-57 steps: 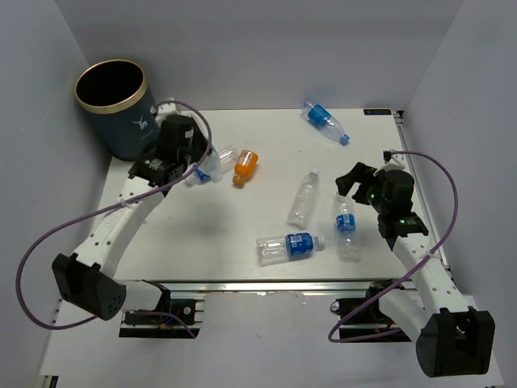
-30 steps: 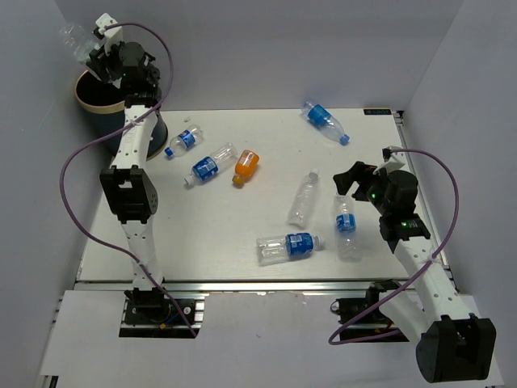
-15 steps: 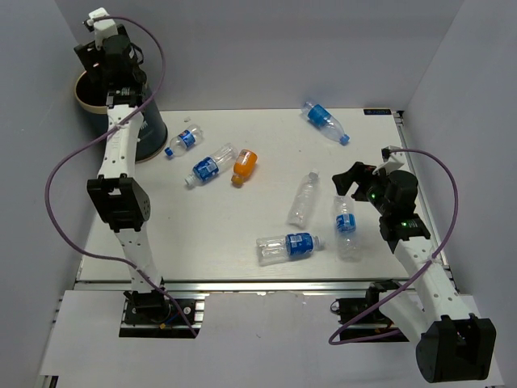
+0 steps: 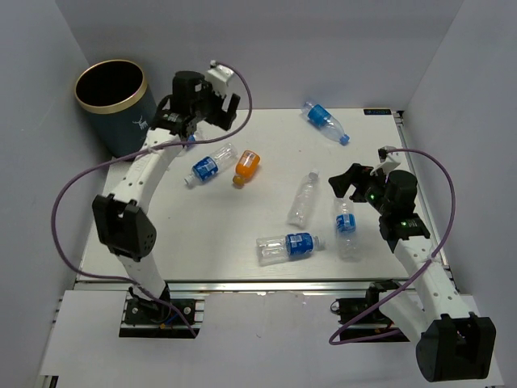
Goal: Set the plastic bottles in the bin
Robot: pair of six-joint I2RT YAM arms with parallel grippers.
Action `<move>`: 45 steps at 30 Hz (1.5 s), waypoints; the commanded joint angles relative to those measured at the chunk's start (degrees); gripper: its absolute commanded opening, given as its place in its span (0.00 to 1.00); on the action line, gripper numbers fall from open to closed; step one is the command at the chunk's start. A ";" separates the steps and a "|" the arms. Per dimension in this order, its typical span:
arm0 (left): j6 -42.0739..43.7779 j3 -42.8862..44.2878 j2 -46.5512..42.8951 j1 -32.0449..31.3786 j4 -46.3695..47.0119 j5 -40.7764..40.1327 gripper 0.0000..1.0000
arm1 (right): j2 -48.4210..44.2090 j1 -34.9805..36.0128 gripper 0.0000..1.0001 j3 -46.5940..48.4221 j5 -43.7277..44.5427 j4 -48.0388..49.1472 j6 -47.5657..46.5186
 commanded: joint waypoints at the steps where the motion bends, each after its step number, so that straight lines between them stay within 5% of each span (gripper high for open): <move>1: 7.10 -1.87 4.92 1.41 -8.41 6.86 0.98 | 0.32 -0.28 0.89 0.74 -0.91 0.67 -0.38; 15: 15.29 -2.58 21.62 1.50 -10.63 0.11 0.98 | 3.40 -0.20 0.89 1.54 0.15 0.66 -0.91; 24: 13.98 -4.69 23.57 1.85 -5.62 -6.84 0.94 | 3.67 -0.20 0.89 1.71 1.03 0.49 -1.09; 27: 13.71 -5.12 23.04 2.20 -4.57 -7.45 0.75 | 3.58 -0.20 0.89 1.71 0.94 0.66 -0.91; 28: 13.45 -5.13 22.17 2.20 -4.21 -9.55 0.54 | 3.58 -0.20 0.89 1.80 0.77 0.66 -0.91; 29: 13.27 -5.04 21.47 2.20 -3.95 -10.27 0.45 | 3.58 -0.20 0.89 1.89 0.24 0.66 -0.82; 33: 10.74 -4.69 14.80 2.81 0.86 -17.10 0.31 | 3.40 -0.20 0.89 1.80 -0.64 1.01 -0.47; 40: -12.18 2.33 2.49 14.04 13.70 -23.97 0.34 | 3.58 -0.28 0.89 0.84 -2.74 3.20 -0.29; 45: -17.31 2.59 -2.19 15.99 33.63 -41.10 0.46 | 5.68 0.07 0.89 0.74 -9.95 6.55 -1.70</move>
